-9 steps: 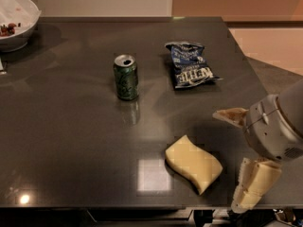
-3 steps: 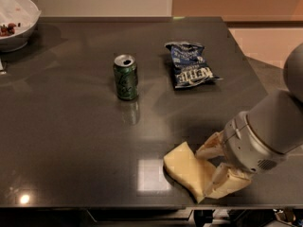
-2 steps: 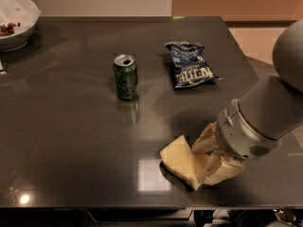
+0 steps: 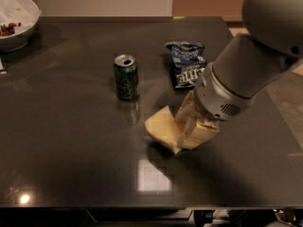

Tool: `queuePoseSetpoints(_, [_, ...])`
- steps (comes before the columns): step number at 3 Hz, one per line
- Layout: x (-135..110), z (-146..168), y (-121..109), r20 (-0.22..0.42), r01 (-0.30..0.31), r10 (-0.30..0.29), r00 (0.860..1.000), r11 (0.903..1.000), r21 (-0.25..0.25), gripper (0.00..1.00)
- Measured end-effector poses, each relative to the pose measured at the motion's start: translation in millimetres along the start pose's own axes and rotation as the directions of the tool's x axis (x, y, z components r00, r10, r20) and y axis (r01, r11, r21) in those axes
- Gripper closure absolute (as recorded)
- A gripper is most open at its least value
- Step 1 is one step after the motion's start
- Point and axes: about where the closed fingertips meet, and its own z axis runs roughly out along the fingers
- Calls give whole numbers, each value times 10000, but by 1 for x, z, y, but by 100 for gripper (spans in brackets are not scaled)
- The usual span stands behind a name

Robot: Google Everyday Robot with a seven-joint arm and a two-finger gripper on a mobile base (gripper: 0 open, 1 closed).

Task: Move sponge near green can

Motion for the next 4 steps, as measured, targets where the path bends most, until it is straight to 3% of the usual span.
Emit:
queuePoseSetpoints(2, [-34, 11, -48, 615, -286, 276, 9977, 9995, 149, 100])
queuePoseSetpoints(4, [-49, 35, -69, 948, -597, 573, 9938, 9980, 218, 61])
